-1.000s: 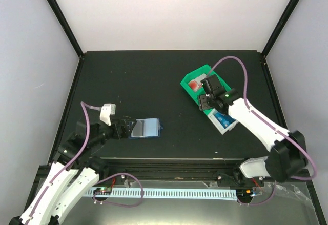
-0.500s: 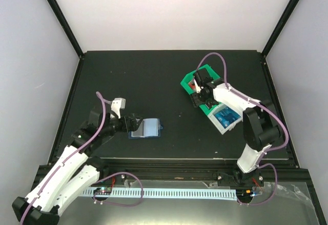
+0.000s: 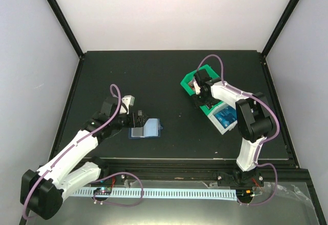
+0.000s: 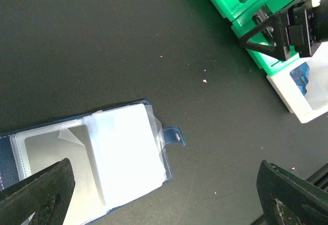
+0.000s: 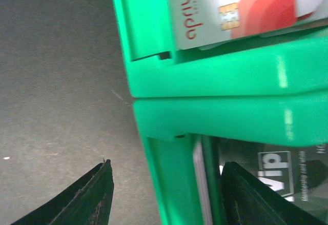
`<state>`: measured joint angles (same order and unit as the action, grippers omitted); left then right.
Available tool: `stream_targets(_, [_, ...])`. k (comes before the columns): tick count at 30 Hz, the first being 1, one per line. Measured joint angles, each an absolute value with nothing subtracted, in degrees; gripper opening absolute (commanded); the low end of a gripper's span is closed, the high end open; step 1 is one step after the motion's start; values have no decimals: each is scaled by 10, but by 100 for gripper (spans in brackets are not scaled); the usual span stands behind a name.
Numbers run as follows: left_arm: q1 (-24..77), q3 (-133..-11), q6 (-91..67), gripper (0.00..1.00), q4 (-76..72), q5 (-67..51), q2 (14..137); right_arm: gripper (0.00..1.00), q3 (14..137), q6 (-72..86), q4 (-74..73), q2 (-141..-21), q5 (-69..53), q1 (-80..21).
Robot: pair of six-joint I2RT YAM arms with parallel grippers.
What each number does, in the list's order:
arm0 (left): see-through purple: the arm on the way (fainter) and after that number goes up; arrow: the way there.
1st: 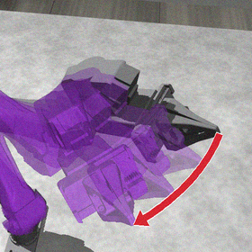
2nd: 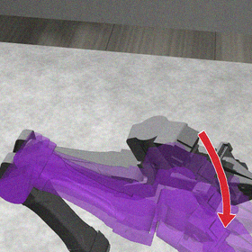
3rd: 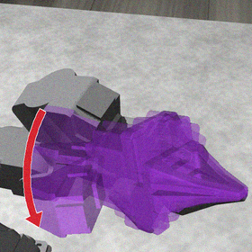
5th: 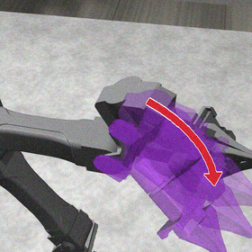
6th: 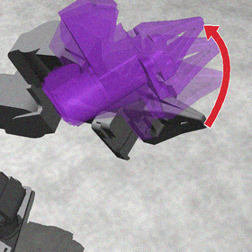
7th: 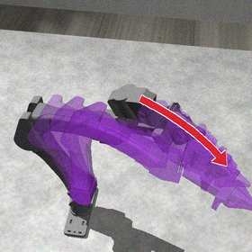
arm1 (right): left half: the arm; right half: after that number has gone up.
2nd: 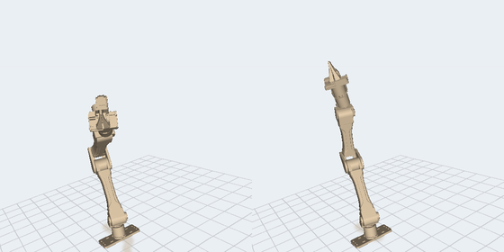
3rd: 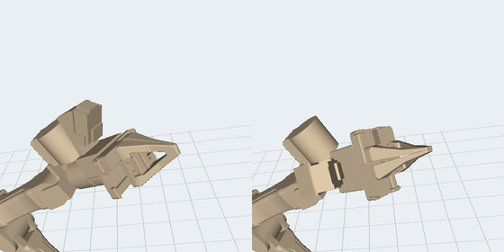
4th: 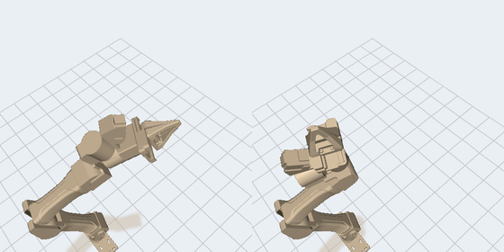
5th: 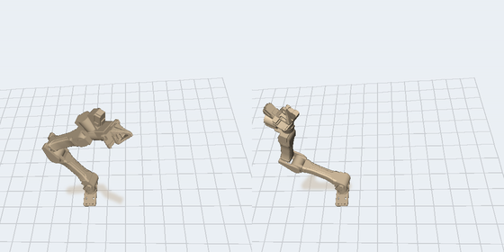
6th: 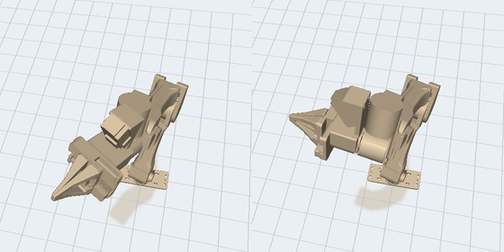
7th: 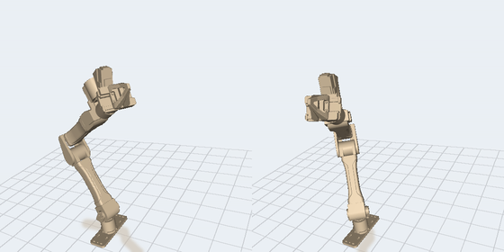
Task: Put the credit cards into the card holder
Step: Pick up the credit card from the storage box.
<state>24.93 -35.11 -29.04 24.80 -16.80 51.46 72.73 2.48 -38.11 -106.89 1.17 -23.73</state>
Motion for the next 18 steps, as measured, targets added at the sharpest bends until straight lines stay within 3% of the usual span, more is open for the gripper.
stream_targets(8, [248,-351,-288,99,248,-172,520,57,727,32,-381,-1070,-18,-237])
stream_targets(18, [247,-351,-285,99,249,-172,517,47,726,51,-381,-1054,-16,-236])
